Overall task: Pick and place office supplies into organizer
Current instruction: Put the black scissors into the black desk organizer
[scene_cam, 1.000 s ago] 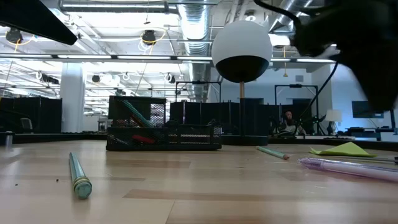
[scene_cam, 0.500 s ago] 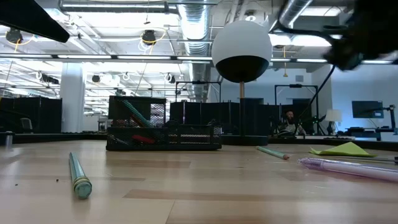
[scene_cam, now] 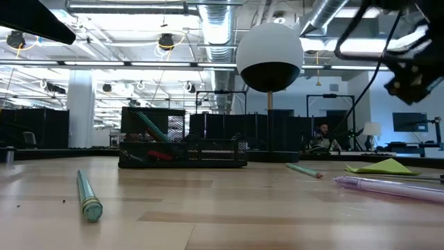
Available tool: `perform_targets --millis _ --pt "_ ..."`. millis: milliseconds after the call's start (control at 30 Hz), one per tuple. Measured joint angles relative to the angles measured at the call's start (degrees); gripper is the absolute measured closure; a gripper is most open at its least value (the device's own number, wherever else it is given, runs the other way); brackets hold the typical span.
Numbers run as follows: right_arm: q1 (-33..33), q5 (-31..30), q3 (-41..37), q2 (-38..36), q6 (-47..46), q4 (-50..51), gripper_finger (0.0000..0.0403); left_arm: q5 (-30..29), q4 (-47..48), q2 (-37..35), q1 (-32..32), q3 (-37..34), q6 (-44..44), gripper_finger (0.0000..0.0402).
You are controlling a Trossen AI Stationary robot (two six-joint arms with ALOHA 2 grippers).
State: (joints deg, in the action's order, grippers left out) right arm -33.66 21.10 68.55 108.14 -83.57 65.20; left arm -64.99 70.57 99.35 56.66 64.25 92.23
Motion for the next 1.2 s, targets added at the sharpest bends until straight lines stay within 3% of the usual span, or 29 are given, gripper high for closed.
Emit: perform_targets --millis 200,367,700,967,1200 --pt "0.0 -0.1 -4.2 0.0 0.0 -4.0 0.022 0.0 0.0 0.0 0.0 0.0 0.0 0.0336" --pt "0.1 0.5 -6.8 0.0 3.2 -6.4 0.0225 0.1 0.0 0.0 0.0 0.0 -0.1 0.0336" --pt "4.3 8.2 -11.3 -0.3 14.8 -14.5 0.0296 0.2 0.0 0.0 -0.1 0.0 -1.1 0.0336" --pt "7.6 7.3 -11.7 -0.2 16.2 -17.2 0.0353 1.4 2.2 0.0 0.0 0.0 0.0 0.0336" --pt "6.7 5.5 -10.5 -0.2 13.6 -17.3 0.0392 3.3 17.7 0.0 2.5 0.0 15.5 0.0336"
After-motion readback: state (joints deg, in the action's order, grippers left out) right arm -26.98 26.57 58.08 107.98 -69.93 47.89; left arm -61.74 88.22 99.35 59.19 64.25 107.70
